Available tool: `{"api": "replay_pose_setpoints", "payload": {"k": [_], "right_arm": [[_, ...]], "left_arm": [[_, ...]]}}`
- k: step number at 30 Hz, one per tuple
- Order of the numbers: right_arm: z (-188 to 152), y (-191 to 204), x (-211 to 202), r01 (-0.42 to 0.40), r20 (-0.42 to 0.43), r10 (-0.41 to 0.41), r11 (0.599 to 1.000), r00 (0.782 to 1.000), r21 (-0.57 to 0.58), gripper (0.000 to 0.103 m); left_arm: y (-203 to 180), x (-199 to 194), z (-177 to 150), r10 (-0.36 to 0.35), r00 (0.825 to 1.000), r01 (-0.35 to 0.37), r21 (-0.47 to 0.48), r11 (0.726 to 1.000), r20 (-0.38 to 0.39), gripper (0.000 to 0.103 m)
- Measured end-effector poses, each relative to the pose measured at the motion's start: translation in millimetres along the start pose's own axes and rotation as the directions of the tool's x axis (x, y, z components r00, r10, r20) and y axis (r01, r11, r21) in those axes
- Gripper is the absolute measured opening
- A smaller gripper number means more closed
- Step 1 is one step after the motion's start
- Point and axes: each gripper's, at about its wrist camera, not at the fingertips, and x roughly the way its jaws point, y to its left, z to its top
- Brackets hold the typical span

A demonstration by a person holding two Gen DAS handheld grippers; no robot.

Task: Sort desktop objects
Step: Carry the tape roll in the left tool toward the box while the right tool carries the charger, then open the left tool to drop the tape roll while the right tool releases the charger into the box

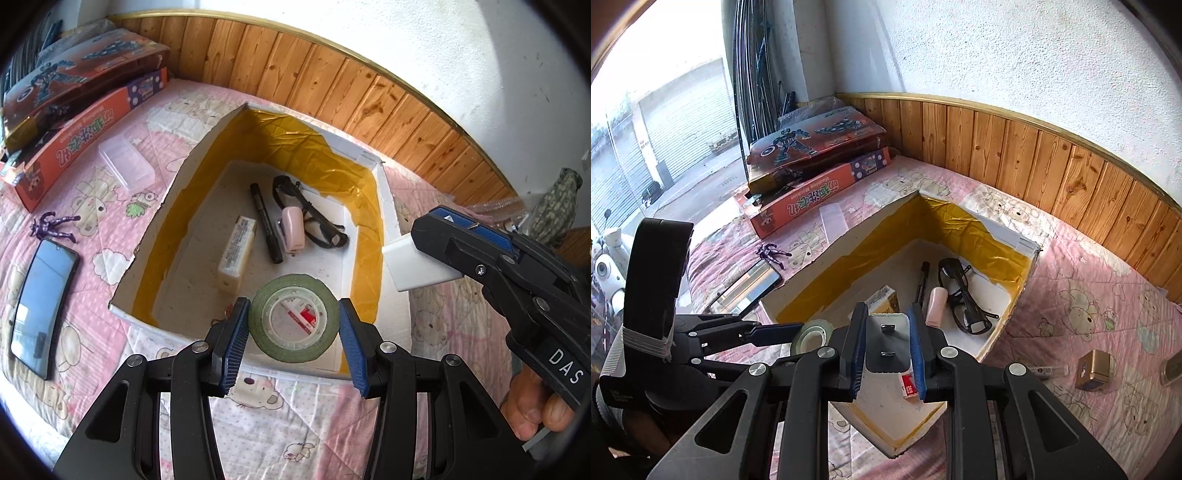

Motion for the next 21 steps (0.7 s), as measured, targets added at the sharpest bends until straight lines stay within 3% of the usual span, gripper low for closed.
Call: {"api": "replay_pose_setpoints", "payload": {"k": [8,21], "right_arm": [[23,-9,37,-0.033,-0.057,0.034,0.999,0.998,0.010,0.023],[61,-28,122,-0.093,-0.180,0.106,0.992,0.978,0.084,0.023]], "left_arm": [[12,18,16,-0.046,0.998,0.043,-0.059,0.997,-0.052,0.049],[29,56,32,-0.151,0.974,0.119,-0.187,0.975,-0.167,0.049]]}}
